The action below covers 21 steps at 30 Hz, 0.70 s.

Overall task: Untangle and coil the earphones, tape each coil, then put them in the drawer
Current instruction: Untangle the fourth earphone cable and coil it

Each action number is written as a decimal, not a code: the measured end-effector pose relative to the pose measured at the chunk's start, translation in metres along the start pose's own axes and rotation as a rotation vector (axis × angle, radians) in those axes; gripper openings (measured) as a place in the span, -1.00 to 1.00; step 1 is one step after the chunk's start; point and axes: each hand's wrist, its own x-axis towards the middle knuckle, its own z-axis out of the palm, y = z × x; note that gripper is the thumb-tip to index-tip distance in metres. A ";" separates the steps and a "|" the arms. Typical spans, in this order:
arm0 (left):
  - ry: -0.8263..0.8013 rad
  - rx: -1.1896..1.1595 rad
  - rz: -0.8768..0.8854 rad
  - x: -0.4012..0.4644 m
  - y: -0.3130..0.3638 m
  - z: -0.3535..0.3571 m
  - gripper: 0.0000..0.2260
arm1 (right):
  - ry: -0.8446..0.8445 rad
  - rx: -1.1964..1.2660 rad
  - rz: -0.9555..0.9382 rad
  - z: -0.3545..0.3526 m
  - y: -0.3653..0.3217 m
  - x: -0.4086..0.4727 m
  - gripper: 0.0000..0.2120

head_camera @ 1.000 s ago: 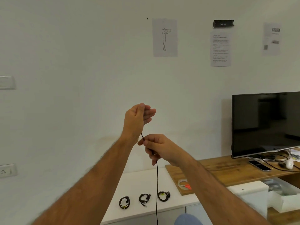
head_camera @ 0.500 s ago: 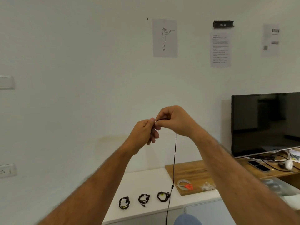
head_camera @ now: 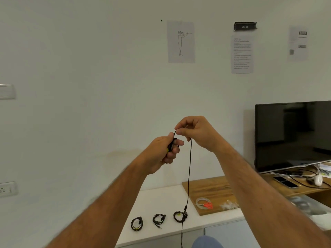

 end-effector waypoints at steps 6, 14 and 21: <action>-0.026 -0.066 0.097 -0.003 0.007 0.001 -0.63 | 0.007 0.084 0.028 0.006 0.007 -0.003 -0.95; 0.028 -0.048 0.165 0.001 0.020 0.000 -0.66 | 0.059 0.388 0.101 0.031 0.018 -0.016 -0.91; 0.109 -0.127 0.286 0.006 0.033 0.006 -0.67 | 0.023 0.536 0.182 0.067 0.022 -0.036 -0.80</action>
